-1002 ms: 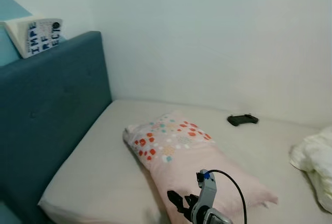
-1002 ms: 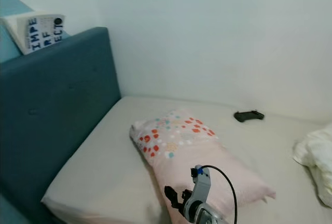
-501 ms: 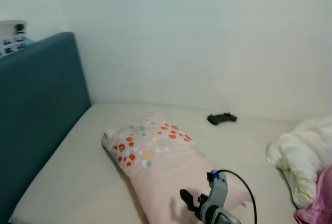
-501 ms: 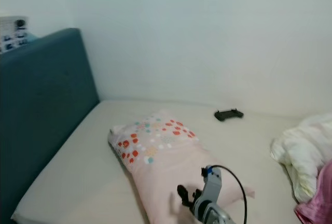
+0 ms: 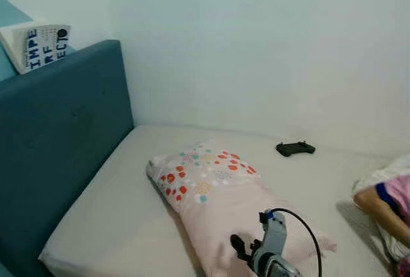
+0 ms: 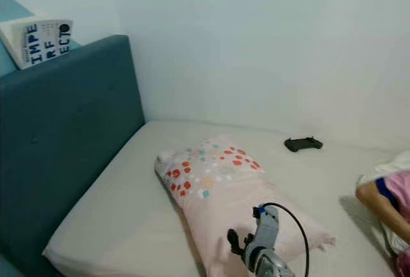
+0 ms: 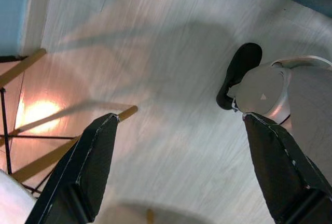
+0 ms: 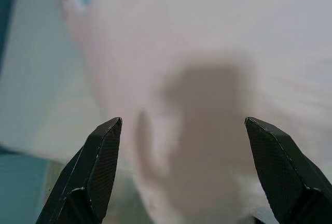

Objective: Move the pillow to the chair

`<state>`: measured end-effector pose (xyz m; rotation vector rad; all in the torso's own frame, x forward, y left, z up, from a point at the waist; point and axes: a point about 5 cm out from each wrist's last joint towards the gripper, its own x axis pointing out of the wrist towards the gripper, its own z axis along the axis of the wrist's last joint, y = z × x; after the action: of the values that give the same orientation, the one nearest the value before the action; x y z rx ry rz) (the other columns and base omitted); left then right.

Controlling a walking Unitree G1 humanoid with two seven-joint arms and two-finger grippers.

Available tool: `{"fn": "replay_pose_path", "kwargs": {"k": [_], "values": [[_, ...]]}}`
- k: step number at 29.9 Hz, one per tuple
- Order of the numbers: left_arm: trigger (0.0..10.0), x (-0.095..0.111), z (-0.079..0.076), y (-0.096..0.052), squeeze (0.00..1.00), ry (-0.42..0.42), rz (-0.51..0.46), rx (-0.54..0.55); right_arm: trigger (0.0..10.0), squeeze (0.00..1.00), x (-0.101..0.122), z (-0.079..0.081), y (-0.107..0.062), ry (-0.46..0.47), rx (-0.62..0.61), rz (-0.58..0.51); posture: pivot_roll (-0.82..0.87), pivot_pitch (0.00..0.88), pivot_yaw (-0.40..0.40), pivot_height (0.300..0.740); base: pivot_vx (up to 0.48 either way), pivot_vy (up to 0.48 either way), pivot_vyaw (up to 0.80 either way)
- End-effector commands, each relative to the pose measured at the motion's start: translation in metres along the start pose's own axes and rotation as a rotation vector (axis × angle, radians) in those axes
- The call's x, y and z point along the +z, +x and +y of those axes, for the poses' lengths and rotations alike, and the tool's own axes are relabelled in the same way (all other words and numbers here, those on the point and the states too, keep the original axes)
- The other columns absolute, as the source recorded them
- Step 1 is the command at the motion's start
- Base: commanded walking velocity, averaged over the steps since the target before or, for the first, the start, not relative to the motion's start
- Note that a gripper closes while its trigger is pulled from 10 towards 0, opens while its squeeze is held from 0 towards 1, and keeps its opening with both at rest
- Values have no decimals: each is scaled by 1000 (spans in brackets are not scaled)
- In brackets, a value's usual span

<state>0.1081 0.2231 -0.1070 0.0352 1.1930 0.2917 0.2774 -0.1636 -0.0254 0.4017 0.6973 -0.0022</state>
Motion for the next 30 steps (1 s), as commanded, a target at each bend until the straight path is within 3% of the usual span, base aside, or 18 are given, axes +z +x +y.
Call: {"fn": "replay_pose_path", "kwargs": {"k": [1, 3, 8, 10, 18, 19, 30], "values": [[10000, -2, 1, 0, 0, 0, 5, 3, 10000, 0, -4, -8, -2, 14, -60, 26, 11, 21, -69, 735, 0, 0, 0], [10000, -3, 2, 0, 0, 1, 7, 4, 10000, 0, -2, -15, -3, 70, -90, 21, 11, 27, -66, 725, 0, 0, 0], [10000, -1, 4, 0, 0, -23, -4, 6, 10000, 0, 5, -20, -4, 100, -102, -5, 6, 26, -62, 710, 0, 0, 0], [10000, 17, 9, 1, 0, -135, -90, 9, 10000, 0, 16, -25, -4, 113, -126, -40, 5, 29, -63, 690, 0, 0, 0], [10000, 49, 12, 0, 0, -202, -222, -5, 10000, 0, 24, -32, -6, 135, -166, -68, 5, 31, -63, 660, 0, 0, 0], [10000, 52, 14, 0, 0, -186, -226, 10, 10000, 0, 24, -36, -7, 186, -180, -75, 11, 33, -58, 650, 0, 0, 0], [10000, 44, 23, 0, 0, -173, -205, 35, 10000, 0, 34, -46, -11, 317, -175, -150, 17, 28, -39, 600, 0, 0, 0]]}}
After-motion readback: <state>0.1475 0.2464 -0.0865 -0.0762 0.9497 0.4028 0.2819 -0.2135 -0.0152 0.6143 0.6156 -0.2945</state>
